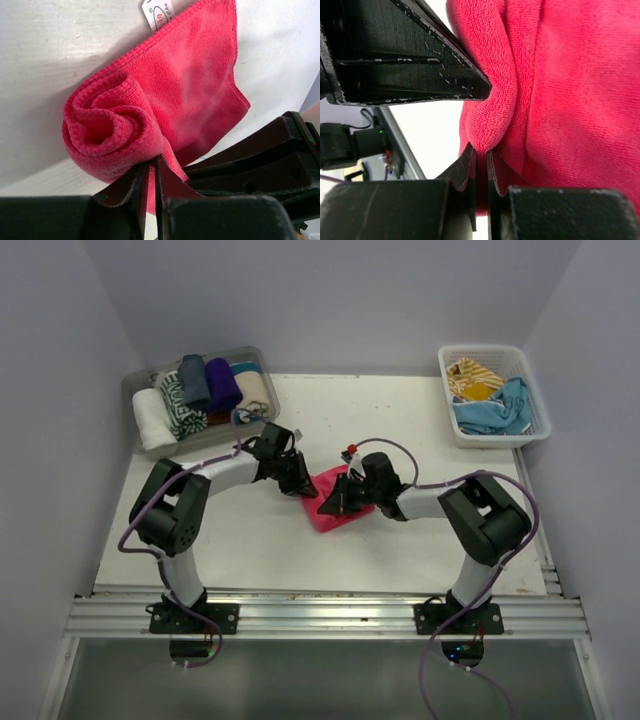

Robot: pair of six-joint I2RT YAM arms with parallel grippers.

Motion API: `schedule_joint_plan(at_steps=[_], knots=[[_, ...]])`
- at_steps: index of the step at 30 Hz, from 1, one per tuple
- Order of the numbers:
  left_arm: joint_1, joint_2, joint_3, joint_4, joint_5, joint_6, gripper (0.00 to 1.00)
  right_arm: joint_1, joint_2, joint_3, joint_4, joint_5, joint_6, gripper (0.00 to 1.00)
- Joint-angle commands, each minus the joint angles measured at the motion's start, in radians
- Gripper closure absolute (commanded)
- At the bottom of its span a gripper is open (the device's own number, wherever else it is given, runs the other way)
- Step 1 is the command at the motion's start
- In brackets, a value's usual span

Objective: Roll the towels
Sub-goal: Roll the towel

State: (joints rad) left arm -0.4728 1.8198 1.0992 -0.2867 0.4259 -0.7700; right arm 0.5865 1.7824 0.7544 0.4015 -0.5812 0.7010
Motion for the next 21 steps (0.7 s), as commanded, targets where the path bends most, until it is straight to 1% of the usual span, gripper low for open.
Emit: schedule_joint_plan(at_steps=[1,3,4,5,6,7,8,10,11,13,14,15,17,18,21], knots=[[-0.01,0.059,0.05,0.043,-0.012,0.038,0.87,0.003,-0.038,-0.015,-0.105,0.064,-0.075,0.98],[-0.013,0.081,0.059,0.031,-0.012,0.043,0.87,0.013,-0.104,-0.006,-0.194,0.105,-0.104,0.83],[-0.015,0.087,0.07,0.023,-0.012,0.044,0.87,0.021,-0.135,0.002,-0.235,0.182,-0.144,0.79],[-0.016,0.09,0.071,0.012,-0.013,0.052,0.87,0.035,-0.19,0.011,-0.322,0.222,-0.167,0.65],[-0.017,0.095,0.074,0.006,-0.013,0.055,0.87,0.064,-0.221,0.031,-0.364,0.272,-0.187,0.6],[-0.018,0.096,0.077,0.001,-0.019,0.061,0.87,0.081,-0.245,0.042,-0.398,0.356,-0.219,0.55],[-0.018,0.098,0.077,-0.006,-0.021,0.064,0.87,0.099,-0.267,0.054,-0.482,0.415,-0.236,0.47],[-0.018,0.101,0.079,-0.012,-0.019,0.069,0.87,0.162,-0.305,0.105,-0.559,0.515,-0.276,0.43],[-0.02,0.102,0.079,-0.017,-0.018,0.072,0.87,0.182,-0.311,0.12,-0.616,0.611,-0.285,0.42],[-0.02,0.105,0.079,-0.02,-0.018,0.075,0.87,0.246,-0.325,0.163,-0.653,0.716,-0.307,0.43],[-0.02,0.107,0.079,-0.025,-0.016,0.078,0.87,0.269,-0.325,0.177,-0.676,0.806,-0.333,0.44],[-0.021,0.11,0.079,-0.025,-0.016,0.08,0.87,0.32,-0.322,0.209,-0.687,0.86,-0.348,0.46],[-0.021,0.113,0.079,-0.026,-0.013,0.08,0.87,0.369,-0.287,0.244,-0.714,0.934,-0.402,0.48],[-0.021,0.116,0.079,-0.026,-0.012,0.081,0.87,0.409,-0.269,0.279,-0.724,1.004,-0.417,0.49],[-0.02,0.124,0.083,-0.028,-0.004,0.084,0.87,0.479,-0.204,0.33,-0.736,1.118,-0.484,0.5]])
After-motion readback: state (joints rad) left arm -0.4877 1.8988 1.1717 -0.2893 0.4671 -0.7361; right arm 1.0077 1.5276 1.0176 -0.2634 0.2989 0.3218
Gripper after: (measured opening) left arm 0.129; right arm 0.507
